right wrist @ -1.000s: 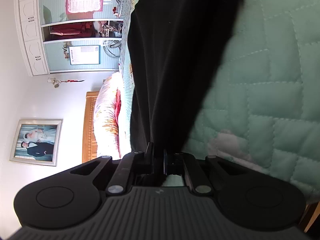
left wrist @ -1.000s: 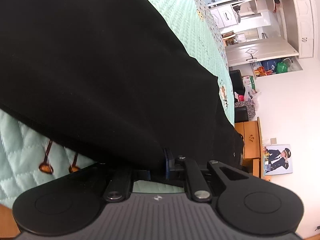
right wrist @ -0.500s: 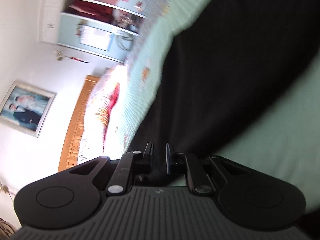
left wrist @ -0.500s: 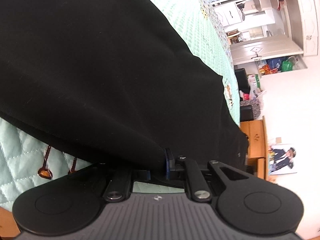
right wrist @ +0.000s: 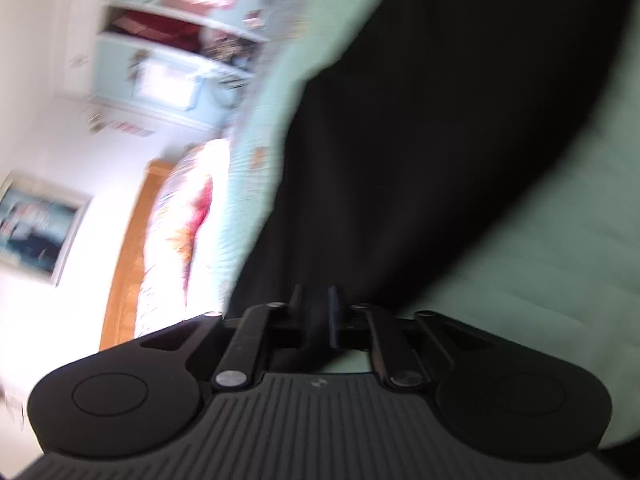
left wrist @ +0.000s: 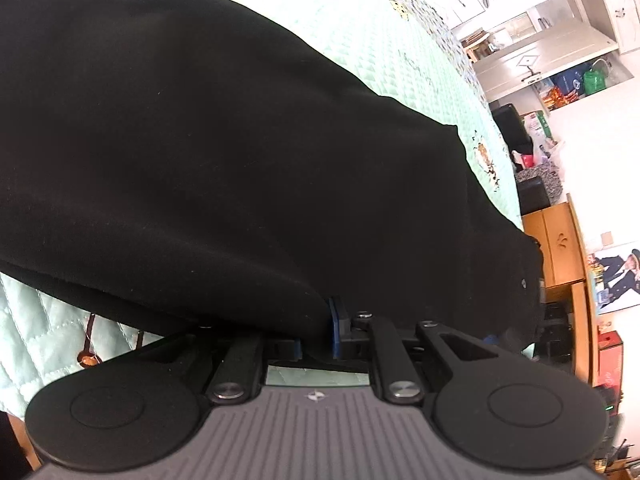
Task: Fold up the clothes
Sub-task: 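Lift the trousers with both grippers and fold them over lengthwise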
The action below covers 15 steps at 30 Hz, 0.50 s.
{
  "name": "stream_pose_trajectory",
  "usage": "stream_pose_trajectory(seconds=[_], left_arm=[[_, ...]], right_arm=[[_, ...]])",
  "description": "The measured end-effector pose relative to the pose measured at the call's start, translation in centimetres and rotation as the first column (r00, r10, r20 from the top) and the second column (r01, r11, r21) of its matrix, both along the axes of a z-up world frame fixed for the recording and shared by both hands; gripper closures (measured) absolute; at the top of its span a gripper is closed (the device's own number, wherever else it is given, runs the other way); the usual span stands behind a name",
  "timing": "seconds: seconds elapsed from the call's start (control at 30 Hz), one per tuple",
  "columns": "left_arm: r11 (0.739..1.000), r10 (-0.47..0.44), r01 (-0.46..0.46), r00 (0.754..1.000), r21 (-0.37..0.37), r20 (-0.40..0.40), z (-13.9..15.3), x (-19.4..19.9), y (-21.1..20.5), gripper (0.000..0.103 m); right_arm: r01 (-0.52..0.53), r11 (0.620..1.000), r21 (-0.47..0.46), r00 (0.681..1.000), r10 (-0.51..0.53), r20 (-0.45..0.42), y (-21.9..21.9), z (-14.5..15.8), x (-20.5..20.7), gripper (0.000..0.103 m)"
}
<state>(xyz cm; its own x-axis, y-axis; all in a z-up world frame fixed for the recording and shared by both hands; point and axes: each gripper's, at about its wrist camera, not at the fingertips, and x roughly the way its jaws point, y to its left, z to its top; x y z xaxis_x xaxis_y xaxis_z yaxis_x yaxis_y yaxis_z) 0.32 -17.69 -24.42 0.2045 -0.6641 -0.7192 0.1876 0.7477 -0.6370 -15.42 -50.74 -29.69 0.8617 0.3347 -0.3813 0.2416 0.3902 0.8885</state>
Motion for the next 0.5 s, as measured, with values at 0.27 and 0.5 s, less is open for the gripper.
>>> stream_pose_trajectory(seconds=[0.27, 0.5], left_arm=[[0.999, -0.023, 0.021, 0.999, 0.049, 0.029, 0.4, 0.0, -1.5, 0.089], [0.997, -0.037, 0.033, 0.998, 0.076, 0.048, 0.6, -0.1, -2.0, 0.089]], right_arm=[[-0.057, 0.993, 0.106, 0.996, 0.065, -0.069, 0.9, -4.2, 0.3, 0.103], [-0.064, 0.997, 0.040, 0.998, 0.062, 0.027, 1.2, -0.2, -0.2, 0.071]])
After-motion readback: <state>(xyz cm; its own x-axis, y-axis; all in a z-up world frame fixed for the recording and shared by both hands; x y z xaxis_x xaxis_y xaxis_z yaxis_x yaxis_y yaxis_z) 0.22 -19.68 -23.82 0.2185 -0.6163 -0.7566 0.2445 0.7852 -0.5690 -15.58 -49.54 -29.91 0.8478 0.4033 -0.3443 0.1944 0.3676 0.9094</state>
